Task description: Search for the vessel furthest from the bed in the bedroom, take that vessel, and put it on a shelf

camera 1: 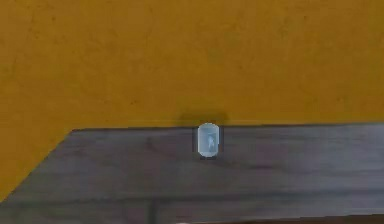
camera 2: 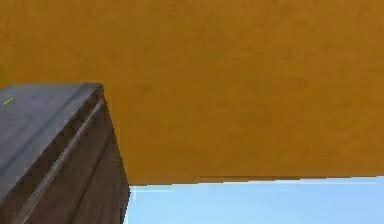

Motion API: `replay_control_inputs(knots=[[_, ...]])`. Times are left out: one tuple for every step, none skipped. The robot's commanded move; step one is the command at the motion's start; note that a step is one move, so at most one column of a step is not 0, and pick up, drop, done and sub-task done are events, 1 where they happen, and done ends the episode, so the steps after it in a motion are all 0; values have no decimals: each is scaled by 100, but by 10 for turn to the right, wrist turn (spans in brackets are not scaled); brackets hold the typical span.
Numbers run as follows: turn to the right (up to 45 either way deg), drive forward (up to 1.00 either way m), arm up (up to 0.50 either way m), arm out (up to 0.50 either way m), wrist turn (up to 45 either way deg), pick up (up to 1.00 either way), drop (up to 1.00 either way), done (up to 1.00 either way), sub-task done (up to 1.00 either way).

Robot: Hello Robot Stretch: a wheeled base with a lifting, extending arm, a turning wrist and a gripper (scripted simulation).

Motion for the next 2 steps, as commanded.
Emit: replay_control_inputs(knots=[[-450,0,0,0,0,0,0,0,0],[-330,0,0,0,0,0,0,0,0]])
